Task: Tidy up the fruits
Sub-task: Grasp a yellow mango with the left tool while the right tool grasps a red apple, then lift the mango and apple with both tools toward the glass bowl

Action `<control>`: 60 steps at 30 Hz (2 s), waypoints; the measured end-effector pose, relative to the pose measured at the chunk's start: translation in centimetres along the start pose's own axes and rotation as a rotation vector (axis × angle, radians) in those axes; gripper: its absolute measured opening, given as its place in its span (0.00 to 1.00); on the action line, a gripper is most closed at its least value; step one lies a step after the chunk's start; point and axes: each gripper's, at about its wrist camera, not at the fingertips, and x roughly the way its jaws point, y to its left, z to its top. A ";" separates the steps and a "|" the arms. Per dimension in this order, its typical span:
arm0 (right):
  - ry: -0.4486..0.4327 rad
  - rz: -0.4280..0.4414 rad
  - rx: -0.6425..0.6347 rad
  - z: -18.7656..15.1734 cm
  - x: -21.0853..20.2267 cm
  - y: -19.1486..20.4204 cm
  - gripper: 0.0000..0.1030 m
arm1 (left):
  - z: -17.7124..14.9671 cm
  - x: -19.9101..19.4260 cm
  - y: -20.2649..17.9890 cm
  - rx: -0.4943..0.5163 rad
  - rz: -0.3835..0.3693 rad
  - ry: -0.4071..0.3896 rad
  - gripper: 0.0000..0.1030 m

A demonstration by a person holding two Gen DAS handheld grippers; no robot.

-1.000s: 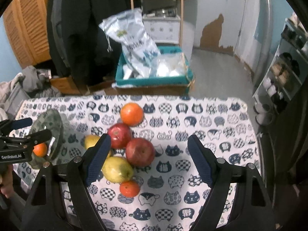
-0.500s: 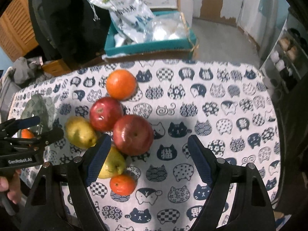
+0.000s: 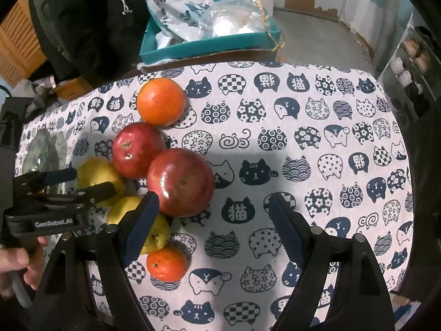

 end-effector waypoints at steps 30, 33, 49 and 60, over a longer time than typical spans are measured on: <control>0.174 0.044 -0.056 2.1 8.4 3.6 0.80 | -1.6 -2.1 3.0 0.019 0.002 -0.067 0.81; 0.184 0.042 -0.048 2.2 9.0 3.8 0.79 | -1.7 -2.4 3.2 0.015 -0.003 -0.075 0.81; 0.053 -0.010 -0.049 1.1 6.5 2.7 0.72 | -2.4 -5.4 3.9 0.004 0.001 -0.160 0.81; -0.114 -0.057 -0.068 1.1 -0.1 3.2 0.72 | -3.2 -9.4 3.8 0.008 0.016 -0.256 0.81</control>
